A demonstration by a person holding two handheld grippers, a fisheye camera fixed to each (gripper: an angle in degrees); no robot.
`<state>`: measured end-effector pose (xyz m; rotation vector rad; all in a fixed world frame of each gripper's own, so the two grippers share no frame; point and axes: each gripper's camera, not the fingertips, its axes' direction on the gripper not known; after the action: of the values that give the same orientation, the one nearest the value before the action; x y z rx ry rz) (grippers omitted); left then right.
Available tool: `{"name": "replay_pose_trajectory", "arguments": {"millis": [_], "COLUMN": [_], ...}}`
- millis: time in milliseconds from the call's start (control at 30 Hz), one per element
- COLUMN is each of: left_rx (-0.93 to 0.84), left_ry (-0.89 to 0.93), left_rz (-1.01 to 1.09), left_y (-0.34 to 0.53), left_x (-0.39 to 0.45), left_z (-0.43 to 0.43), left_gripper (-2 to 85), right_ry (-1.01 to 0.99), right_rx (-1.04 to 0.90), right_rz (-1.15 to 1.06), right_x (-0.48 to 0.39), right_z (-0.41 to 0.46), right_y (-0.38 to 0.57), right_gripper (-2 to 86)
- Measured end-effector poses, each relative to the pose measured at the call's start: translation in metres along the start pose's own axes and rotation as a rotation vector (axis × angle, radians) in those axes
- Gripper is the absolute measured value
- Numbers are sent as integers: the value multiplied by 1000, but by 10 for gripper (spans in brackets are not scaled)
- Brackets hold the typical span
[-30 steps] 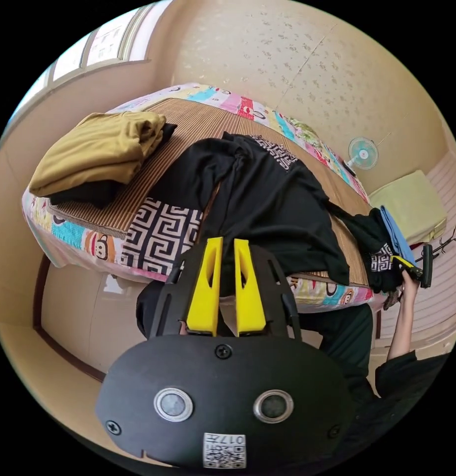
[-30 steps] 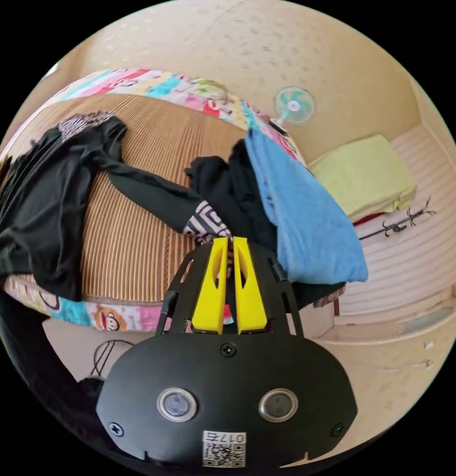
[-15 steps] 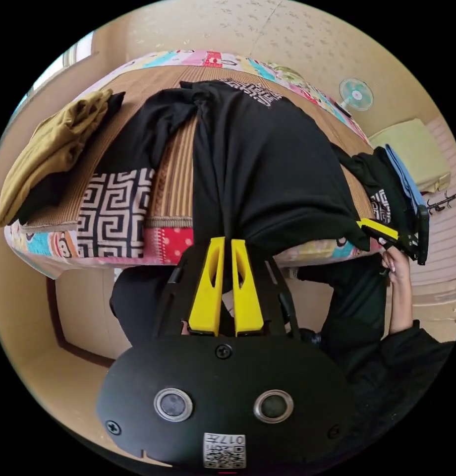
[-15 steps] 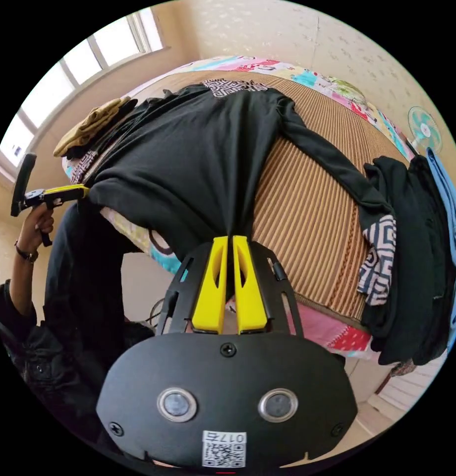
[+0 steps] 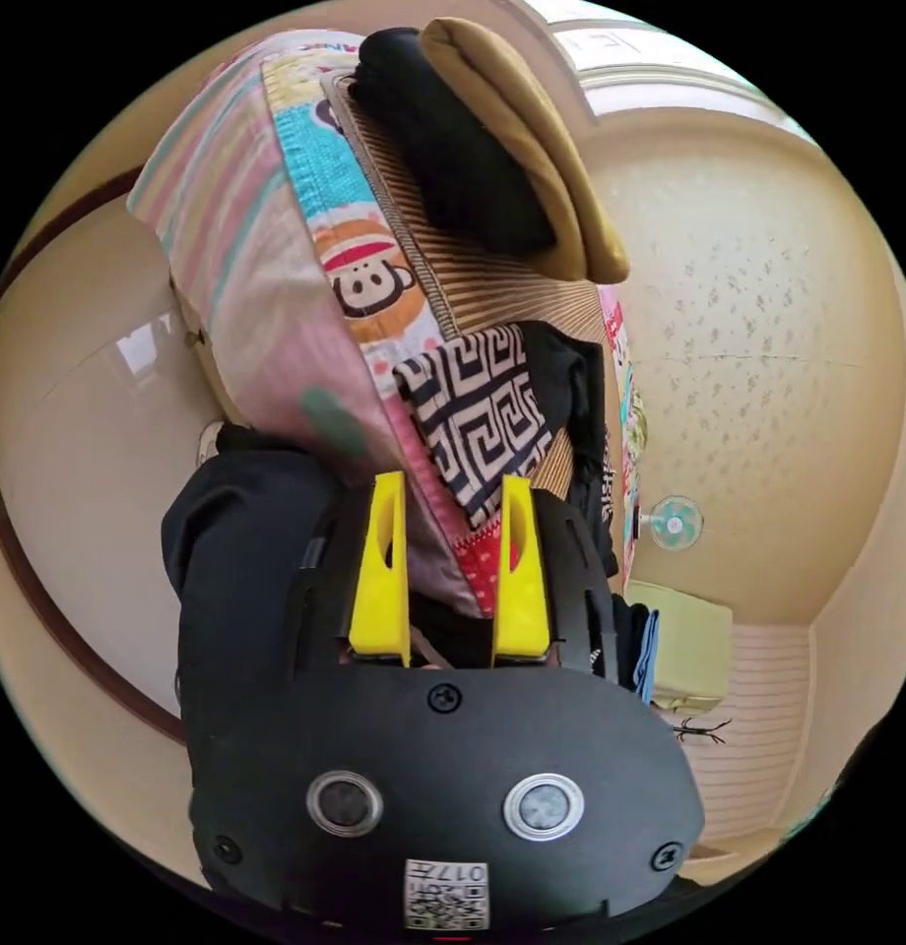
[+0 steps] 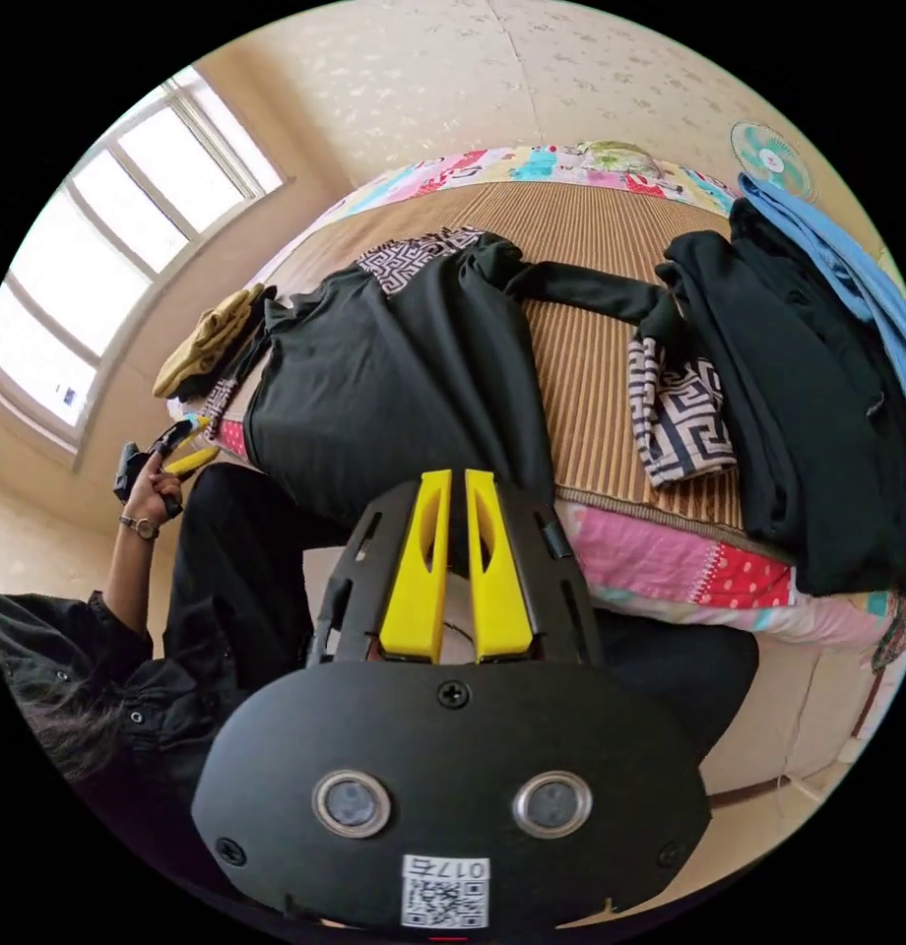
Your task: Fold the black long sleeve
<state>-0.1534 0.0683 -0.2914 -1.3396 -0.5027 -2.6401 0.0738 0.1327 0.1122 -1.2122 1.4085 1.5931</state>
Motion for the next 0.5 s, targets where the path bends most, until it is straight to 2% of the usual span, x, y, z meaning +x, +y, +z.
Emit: {"name": "replay_pose_trajectory", "arguments": {"millis": [67, 100, 200, 300, 367, 433, 500], "left_rx": [-24, -4, 92, 438, 531, 467, 387], "left_ry": [-7, 8, 59, -99, -110, 114, 185], "left_rz": [-9, 34, 93, 7, -145, -212, -233], "left_y": [-8, -9, -6, 0, 2, -3, -3], "left_x": [-7, -11, -36, -93, -139, -189, -205], "left_z": [-15, -37, -104, -194, -231, -246, -238], "left_gripper": [73, 25, 4, 3, 26, 123, 164], "right_ry": [-61, -86, -97, -64, -93, -150, -164], "right_rx": [20, 19, 11, -1, -17, -12, 18], "right_rz": [-11, -28, -85, -96, -75, -64, -73], "right_x": [-3, -7, -15, -10, 0, 10, 16], "right_z": [0, 0, -5, -1, 6, 12, 11], "right_y": [-15, -24, -34, -30, -27, -23, -21], "right_gripper": [25, 23, 19, 16, 15, 14, 14]}}
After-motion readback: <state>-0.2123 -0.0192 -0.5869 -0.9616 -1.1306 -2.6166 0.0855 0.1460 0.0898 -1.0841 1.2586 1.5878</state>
